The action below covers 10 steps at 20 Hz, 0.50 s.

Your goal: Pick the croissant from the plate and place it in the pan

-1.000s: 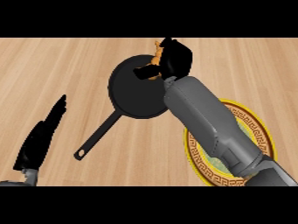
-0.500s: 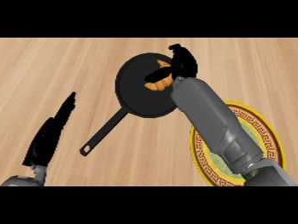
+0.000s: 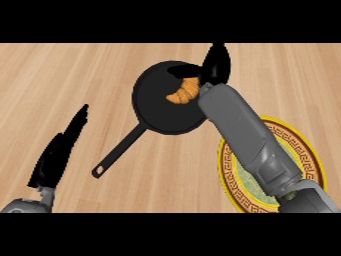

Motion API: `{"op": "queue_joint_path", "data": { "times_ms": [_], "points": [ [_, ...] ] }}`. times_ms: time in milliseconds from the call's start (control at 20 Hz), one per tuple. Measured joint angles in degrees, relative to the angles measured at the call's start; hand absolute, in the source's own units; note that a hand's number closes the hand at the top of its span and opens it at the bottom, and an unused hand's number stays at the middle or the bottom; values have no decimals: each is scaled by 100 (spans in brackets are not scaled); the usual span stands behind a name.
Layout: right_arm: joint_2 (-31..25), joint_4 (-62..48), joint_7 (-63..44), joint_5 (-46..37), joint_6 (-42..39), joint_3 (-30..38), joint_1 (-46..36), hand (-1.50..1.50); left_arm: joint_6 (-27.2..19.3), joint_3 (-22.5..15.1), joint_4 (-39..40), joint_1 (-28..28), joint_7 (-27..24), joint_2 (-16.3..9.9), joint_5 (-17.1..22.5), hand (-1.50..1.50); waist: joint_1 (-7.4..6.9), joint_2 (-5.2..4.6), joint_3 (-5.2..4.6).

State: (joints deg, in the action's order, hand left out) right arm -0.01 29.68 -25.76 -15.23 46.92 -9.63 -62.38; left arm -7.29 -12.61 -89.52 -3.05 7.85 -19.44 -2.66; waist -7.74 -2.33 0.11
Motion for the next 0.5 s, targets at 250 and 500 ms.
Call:
{"op": "queue_joint_path", "data": {
  "times_ms": [250,500],
  "points": [
    [-16,-8,576,326,892,312,106,-150,-46,110,57,112,-67,-14,0,0,171,60,-3],
    [-22,208,1293,683,1290,722,551,-150,-47,327,50,327,-104,-102,74,0,422,132,-3]
  ]
}}
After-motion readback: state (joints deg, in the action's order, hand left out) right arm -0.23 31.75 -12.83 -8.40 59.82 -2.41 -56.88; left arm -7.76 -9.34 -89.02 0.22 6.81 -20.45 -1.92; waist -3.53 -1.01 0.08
